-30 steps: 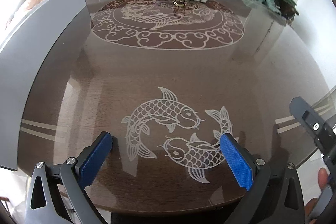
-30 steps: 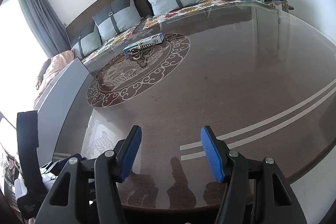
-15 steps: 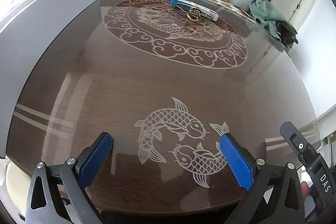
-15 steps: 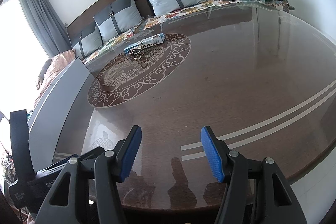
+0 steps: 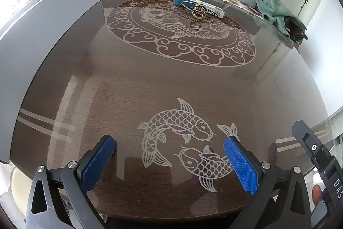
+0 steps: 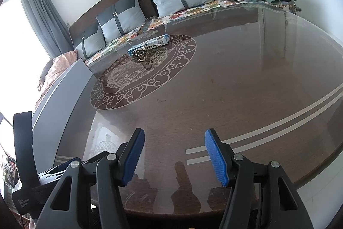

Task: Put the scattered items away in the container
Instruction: 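Move both open tools toward the ointment box and gold chain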

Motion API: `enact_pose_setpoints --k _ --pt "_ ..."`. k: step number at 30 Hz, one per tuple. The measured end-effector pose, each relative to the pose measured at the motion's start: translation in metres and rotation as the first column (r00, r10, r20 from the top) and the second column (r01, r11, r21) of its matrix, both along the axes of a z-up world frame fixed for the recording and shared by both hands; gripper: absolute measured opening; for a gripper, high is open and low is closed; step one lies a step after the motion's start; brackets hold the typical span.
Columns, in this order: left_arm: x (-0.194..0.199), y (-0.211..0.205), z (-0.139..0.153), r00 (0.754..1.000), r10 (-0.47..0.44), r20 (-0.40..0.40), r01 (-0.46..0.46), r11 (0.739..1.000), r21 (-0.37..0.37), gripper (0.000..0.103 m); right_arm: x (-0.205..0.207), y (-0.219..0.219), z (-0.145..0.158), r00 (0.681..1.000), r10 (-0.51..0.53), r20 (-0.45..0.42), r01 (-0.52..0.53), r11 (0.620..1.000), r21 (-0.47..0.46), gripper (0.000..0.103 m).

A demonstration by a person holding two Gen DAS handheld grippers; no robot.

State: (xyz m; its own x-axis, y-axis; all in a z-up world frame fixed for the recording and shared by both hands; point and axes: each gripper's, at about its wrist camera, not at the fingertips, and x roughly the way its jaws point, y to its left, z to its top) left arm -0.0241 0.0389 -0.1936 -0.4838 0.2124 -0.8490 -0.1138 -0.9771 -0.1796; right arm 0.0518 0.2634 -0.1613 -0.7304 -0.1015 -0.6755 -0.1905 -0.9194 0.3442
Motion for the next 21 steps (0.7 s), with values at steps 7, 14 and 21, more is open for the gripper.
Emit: enact_pose_setpoints --k 7,14,21 --pt "0.000 -0.007 0.002 1.000 0.016 -0.009 -0.015 0.998 0.063 0.103 -0.001 -0.001 0.001 1.000 0.002 -0.004 -0.002 1.000 -0.002 0.060" --pt "0.004 -0.004 0.009 0.998 0.006 -0.059 -0.002 0.998 0.066 0.103 -0.001 -0.002 0.002 1.000 0.010 -0.009 -0.010 1.000 0.002 0.060" --pt "0.008 0.006 0.015 0.995 -0.021 -0.094 0.024 0.999 0.034 0.103 0.000 -0.007 0.010 0.999 0.024 -0.027 -0.024 1.000 0.010 0.060"
